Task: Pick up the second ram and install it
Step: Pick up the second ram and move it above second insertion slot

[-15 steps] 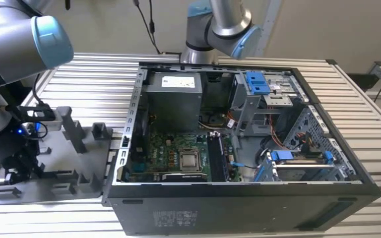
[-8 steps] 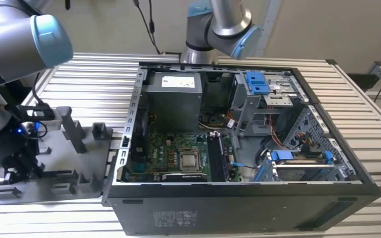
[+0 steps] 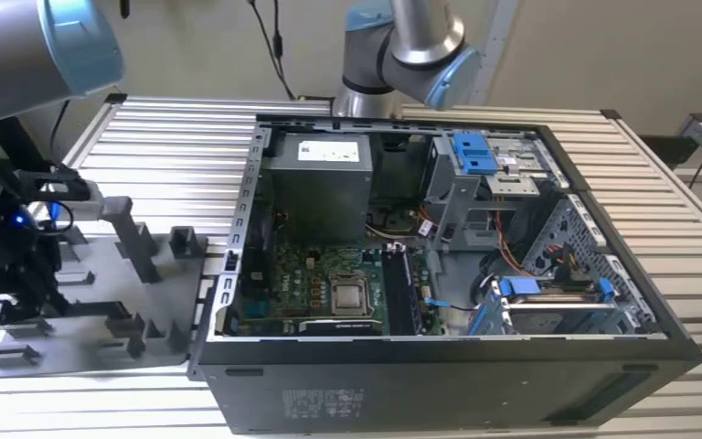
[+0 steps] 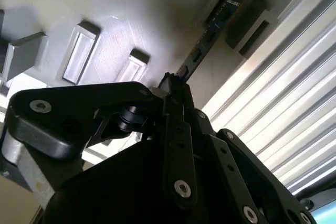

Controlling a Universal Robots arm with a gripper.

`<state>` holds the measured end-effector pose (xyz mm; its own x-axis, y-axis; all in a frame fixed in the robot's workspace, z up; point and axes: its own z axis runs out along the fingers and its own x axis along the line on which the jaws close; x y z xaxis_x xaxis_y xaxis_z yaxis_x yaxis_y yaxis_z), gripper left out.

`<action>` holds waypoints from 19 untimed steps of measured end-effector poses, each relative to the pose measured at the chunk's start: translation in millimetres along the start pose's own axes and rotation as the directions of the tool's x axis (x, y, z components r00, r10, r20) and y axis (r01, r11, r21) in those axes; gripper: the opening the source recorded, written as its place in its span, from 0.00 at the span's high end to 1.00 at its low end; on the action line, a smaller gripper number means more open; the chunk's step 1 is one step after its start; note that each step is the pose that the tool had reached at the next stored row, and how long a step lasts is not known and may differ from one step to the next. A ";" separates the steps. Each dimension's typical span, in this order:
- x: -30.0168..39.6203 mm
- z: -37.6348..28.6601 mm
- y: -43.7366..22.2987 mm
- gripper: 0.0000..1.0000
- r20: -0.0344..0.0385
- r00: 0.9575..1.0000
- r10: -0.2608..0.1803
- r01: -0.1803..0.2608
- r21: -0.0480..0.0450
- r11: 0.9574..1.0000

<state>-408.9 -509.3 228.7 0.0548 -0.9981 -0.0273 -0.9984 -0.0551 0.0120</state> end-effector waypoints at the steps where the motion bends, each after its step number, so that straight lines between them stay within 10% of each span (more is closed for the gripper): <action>1: -0.1 -4.3 0.0 0.86 0.000 1.000 0.000 0.000 0.000 1.000; 11: -1.3 -46.8 0.6 0.86 -0.002 1.000 0.002 -0.002 0.000 1.000; 19: -1.6 -58.4 0.7 0.86 -0.001 0.999 0.043 -0.043 0.001 0.999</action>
<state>-408.9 -509.3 287.1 0.0118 -0.9996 -0.0257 -0.9999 -0.0121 0.0121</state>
